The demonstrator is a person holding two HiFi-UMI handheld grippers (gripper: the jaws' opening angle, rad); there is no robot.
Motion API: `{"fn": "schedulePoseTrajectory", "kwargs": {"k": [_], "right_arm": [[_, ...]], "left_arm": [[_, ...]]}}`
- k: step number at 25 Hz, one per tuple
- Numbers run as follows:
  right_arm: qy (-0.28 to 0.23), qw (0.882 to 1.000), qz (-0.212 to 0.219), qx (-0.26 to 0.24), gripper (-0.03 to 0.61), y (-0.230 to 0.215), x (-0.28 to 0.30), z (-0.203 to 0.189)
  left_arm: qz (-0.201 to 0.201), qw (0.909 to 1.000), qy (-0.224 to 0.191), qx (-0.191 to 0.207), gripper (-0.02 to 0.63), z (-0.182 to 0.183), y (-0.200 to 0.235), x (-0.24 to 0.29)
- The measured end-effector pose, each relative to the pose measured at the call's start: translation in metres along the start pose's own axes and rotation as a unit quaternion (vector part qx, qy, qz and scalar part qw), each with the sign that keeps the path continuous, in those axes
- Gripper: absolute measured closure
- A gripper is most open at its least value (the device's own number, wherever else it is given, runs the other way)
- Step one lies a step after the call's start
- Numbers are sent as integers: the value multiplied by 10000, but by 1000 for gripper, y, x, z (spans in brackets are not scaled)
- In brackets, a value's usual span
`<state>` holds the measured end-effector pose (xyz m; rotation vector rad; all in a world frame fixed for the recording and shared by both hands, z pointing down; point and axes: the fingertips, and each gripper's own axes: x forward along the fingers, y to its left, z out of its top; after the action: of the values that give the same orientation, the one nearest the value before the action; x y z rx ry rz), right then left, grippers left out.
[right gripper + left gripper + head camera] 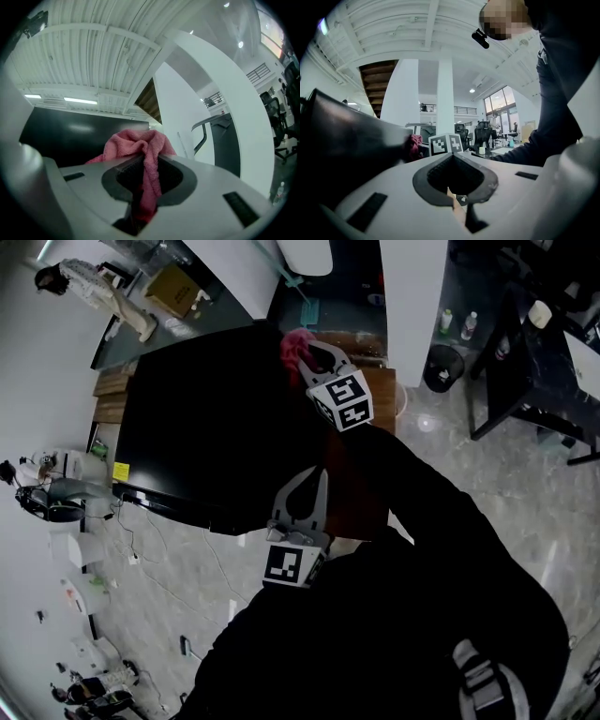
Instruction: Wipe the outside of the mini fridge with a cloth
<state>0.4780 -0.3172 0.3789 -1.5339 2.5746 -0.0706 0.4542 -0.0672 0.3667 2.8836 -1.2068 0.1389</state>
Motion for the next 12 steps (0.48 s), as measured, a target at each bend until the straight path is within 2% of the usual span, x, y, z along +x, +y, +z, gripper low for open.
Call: {"fn": "schedulePoseTrajectory", "kwargs": {"k": [4,8,12], "right_arm": [[-152,9999,30,-53,512,0,-15,10],[-538,9985,58,-55,512,21,-76,25],[-418,9990,157,-104,512,48,-134,9]], "left_arm": [[-149,9998,-140,-66,607,3,-4,-7],[-584,9973,-402,-191,607,6,-16,-22],[-759,9957,-384,-354,607,-12,-17,-36]]}}
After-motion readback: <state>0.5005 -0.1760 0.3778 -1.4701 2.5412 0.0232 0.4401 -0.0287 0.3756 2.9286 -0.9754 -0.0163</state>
